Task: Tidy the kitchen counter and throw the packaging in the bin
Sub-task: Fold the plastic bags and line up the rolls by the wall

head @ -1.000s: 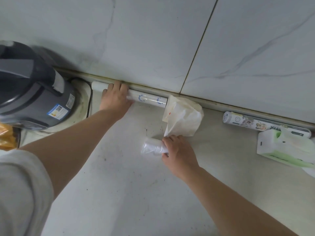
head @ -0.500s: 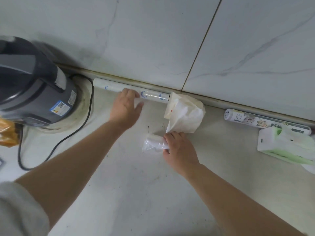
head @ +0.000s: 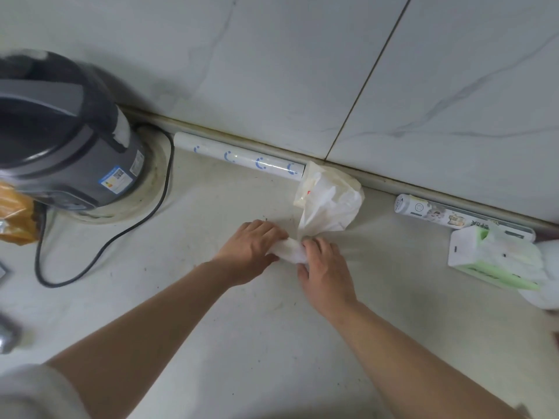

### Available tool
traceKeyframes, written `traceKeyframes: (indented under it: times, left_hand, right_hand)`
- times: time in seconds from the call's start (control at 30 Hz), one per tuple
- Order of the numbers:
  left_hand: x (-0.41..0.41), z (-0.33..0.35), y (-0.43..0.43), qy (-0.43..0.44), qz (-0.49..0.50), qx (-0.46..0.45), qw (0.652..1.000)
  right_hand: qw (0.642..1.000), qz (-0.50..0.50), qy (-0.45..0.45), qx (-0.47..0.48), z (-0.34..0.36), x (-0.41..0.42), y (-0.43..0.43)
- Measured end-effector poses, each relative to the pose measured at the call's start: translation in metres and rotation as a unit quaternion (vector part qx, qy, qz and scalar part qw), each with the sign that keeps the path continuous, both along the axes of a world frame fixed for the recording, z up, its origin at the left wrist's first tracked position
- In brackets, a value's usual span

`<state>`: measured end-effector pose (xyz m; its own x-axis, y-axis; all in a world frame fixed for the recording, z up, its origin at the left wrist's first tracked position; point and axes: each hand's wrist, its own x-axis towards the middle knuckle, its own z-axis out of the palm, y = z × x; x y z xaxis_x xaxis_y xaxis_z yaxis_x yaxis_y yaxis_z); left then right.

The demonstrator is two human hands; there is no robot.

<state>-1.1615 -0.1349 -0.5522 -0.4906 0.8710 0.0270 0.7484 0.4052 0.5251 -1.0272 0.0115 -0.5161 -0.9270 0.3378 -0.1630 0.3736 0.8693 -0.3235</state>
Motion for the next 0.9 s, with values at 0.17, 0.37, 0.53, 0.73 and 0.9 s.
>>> traceKeyframes:
  times: [0.17, 0.37, 0.53, 0.73, 0.9]
  left_hand:
    - [-0.006, 0.008, -0.013, 0.013, -0.003, 0.025, 1.0]
    - [-0.042, 0.017, -0.038, 0.043, 0.019, 0.016, 0.999]
    - [-0.084, 0.024, -0.041, 0.061, 0.083, 0.002, 0.995]
    - [-0.12, 0.014, -0.03, 0.052, 0.137, -0.037, 0.988]
    - [-0.137, 0.009, -0.037, 0.089, 0.176, -0.027, 0.98]
  right_hand:
    - [0.999, 0.012, 0.05, 0.009, -0.002, -0.004, -0.007]
    - [0.993, 0.045, 0.099, 0.05, 0.001, -0.044, -0.027]
    - [0.989, 0.077, 0.097, 0.083, 0.007, -0.105, -0.026]
    - [0.992, 0.071, 0.074, 0.071, -0.002, -0.157, -0.025]
    - [0.993, 0.075, 0.071, 0.061, -0.011, -0.19, -0.034]
